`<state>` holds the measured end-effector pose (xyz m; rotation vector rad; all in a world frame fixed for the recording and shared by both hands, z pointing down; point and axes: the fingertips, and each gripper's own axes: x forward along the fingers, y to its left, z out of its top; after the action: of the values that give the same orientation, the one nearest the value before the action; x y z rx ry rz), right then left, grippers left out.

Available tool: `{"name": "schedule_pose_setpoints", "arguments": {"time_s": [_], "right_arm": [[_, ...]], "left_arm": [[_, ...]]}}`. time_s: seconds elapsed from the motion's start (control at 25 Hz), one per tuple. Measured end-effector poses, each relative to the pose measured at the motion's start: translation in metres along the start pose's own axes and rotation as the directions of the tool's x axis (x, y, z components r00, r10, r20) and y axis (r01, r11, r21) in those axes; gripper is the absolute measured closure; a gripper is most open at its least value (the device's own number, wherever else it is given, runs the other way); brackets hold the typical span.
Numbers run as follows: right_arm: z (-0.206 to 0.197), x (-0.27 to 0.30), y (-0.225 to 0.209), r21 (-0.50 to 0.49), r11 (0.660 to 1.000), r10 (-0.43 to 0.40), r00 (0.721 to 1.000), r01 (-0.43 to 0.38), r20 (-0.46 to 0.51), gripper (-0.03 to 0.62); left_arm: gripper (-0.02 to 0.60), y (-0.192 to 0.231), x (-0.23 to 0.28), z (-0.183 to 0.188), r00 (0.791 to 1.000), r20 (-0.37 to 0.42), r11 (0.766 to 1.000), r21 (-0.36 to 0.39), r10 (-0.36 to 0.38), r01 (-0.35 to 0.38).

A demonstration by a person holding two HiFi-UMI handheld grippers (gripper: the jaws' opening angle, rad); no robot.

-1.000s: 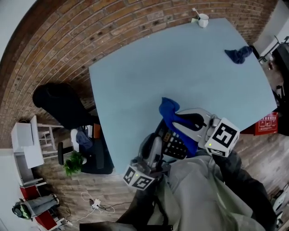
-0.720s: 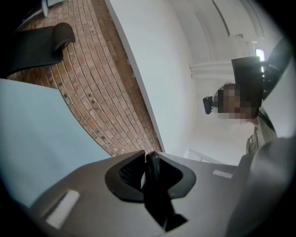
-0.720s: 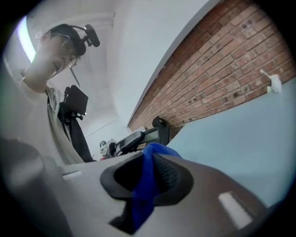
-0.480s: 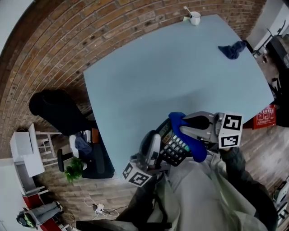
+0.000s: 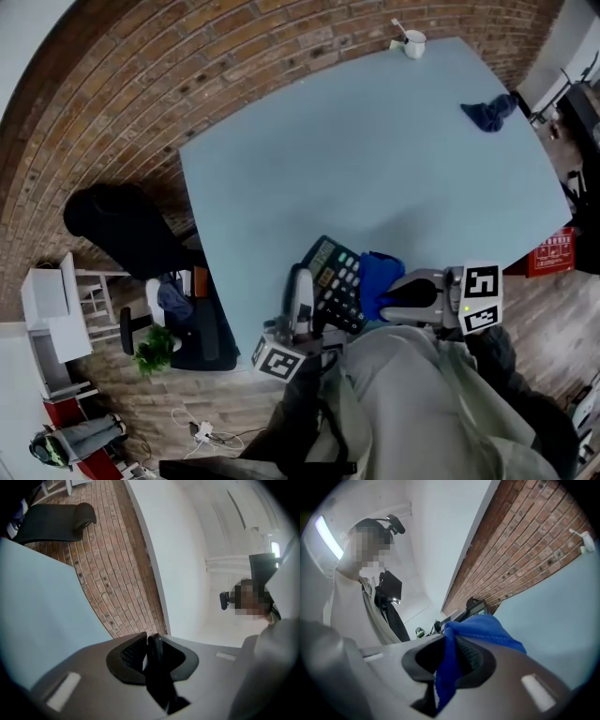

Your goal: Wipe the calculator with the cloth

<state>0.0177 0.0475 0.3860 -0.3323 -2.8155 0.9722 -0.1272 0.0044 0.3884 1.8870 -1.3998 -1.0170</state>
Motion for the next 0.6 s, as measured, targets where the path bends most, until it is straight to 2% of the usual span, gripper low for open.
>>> {"name": "schedule_pose_setpoints", "arguments": {"time_s": [0.12, 0.24, 0.32, 0.4, 0.52, 0.6], "right_arm": [[0.019, -0.001, -0.018, -0.017, 0.998, -0.050, 0.996, 0.052, 0.077, 0.531], [0.051, 0.003, -0.059, 0.000, 0.982, -0.185, 0.965, 0.188, 0.187, 0.531], [0.059, 0.006, -0.076, 0.018, 0.970, -0.241, 0.949, 0.242, 0.205, 0.533], [0.054, 0.008, -0.074, 0.028, 0.977, -0.213, 0.961, 0.212, 0.177, 0.531], [0.034, 0.013, -0.053, 0.024, 0.994, -0.109, 0.991, 0.107, 0.080, 0.531], [0.014, 0.019, -0.035, -0.006, 0.999, -0.044, 0.999, 0.044, -0.024, 0.531]], "left_arm": [[0.528, -0.001, 0.003, -0.004, 1.000, -0.003, 1.000, -0.014, -0.008, 0.008], [0.526, 0.003, 0.008, -0.003, 1.000, -0.014, 1.000, -0.013, -0.007, 0.007], [0.526, 0.011, 0.010, -0.001, 1.000, -0.002, 1.000, -0.017, 0.018, -0.018], [0.526, 0.017, 0.010, 0.000, 0.999, 0.019, 0.999, -0.014, 0.050, -0.050], [0.529, 0.027, 0.007, 0.017, 0.993, 0.074, 0.995, 0.006, 0.096, -0.097], [0.529, 0.037, 0.002, 0.030, 0.982, 0.141, 0.992, -0.037, 0.122, -0.118]]}}
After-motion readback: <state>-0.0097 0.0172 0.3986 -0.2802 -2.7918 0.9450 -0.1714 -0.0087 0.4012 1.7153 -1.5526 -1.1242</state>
